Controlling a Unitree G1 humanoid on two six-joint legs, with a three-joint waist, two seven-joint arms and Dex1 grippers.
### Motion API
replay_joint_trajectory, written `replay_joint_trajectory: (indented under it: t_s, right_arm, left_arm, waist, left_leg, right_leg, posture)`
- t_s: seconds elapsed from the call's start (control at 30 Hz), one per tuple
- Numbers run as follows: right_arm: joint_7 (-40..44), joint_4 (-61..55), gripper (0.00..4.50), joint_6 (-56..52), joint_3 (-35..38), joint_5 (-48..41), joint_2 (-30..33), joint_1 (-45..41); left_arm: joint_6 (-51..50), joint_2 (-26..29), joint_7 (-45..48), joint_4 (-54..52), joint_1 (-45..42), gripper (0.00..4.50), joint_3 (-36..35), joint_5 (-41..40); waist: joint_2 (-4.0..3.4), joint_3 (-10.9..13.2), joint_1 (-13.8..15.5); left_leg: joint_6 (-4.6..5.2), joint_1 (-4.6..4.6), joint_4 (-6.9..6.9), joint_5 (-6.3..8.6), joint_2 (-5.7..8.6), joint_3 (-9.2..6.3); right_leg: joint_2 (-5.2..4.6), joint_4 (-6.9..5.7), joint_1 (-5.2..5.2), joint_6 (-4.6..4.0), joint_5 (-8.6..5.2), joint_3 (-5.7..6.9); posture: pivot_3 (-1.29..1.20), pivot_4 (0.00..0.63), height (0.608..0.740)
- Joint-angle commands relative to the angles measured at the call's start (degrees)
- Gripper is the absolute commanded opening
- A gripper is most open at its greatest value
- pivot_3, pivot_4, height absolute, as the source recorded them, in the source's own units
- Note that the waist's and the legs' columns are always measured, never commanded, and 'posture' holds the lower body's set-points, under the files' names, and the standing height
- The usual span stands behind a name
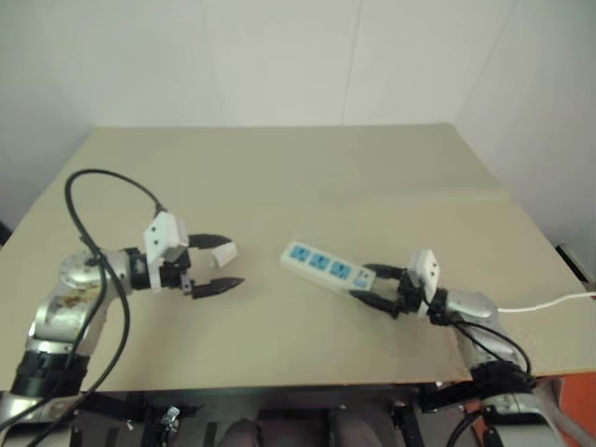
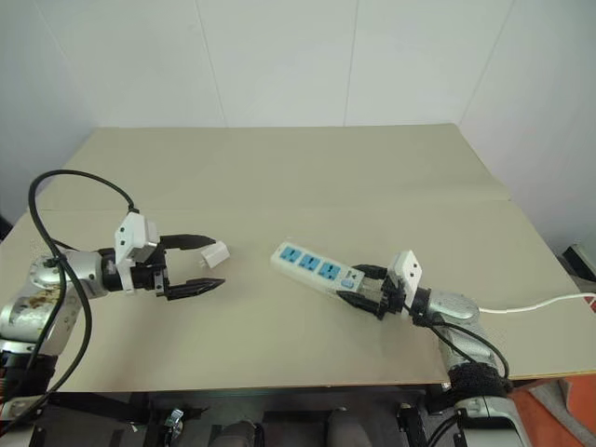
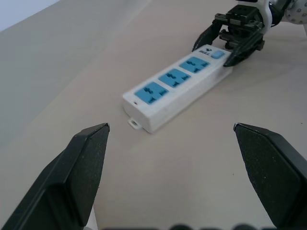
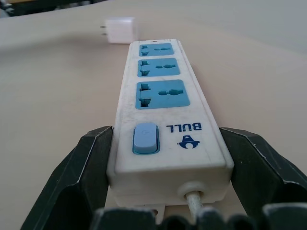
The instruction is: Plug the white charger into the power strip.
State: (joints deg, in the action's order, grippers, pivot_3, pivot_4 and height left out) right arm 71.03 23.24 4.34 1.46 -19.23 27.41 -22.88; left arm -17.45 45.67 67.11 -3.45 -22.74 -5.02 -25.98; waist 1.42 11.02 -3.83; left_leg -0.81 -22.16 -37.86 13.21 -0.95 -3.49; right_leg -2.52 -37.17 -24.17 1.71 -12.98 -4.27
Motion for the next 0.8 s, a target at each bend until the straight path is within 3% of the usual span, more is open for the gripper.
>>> replay_joint_trajectory:
  t_s: [0.03, 0.2, 0.37, 0.6, 0.8]
  right_arm:
    - [6.4, -3.8, 3.39, -2.3, -0.4, -3.3, 2.4, -1.6]
    - [14.7, -3.1, 3.39, -3.0, -3.8, -3.4, 3.0, -4.9]
    - [17.7, 2.7, 3.39, -0.6, -6.6, -1.4, 0.3, -10.0]
    - [19.6, 13.9, 3.39, 5.8, -9.0, 2.1, -4.4, -16.8]
    - [18.6, 20.8, 3.39, 11.7, -10.5, 5.8, -6.5, -18.5]
  left_arm:
    - [1.7, 0.6, 0.2, 0.1, -2.8, 4.50, -0.9, 0.3]
    - [-4.7, -1.3, -6.9, 0.5, -8.1, 4.50, 1.7, 3.2]
    - [-15.6, -3.1, -16.9, -2.2, -14.5, 4.50, 7.4, 9.9]
    - [-40.7, -3.2, -19.2, 1.6, -26.5, 4.50, 13.3, 9.3]
    - [-46.6, -4.1, -21.0, 8.3, -33.9, 4.50, 20.4, 13.5]
  waist:
    - [0.00, 0.0, 0.0]
    - [0.00, 0.0, -0.1]
    - [0.01, 0.0, -0.1]
    - [0.01, 0.0, -0.2]
    - [0.01, 0.0, -0.3]
  left_leg:
    - [0.00, 0.02, 0.00, 0.00, 0.00, -0.01]
    - [0.00, 0.02, 0.00, 0.00, -0.01, -0.01]
    - [0.00, 0.00, -0.01, 0.00, 0.02, -0.04]
    - [0.00, -0.06, -0.01, 0.00, 0.05, -0.10]
    - [0.00, -0.01, -0.01, 0.00, 0.05, -0.12]
  right_leg:
    - [0.01, -0.01, 0.01, 0.00, 0.00, 0.01]
    - [0.02, 0.01, 0.02, 0.02, -0.01, 0.02]
    - [0.02, 0.00, 0.01, 0.02, 0.00, 0.02]
    - [0.02, -0.06, -0.05, 0.02, 0.00, 0.06]
    - [0.02, -0.12, -0.05, 0.01, 0.00, 0.06]
  posture:
    - [0.00, 0.150, 0.740]
    - [0.00, 0.150, 0.740]
    - [0.00, 0.150, 0.740]
    - [0.00, 0.150, 0.740]
    - [0.00, 0.150, 0.740]
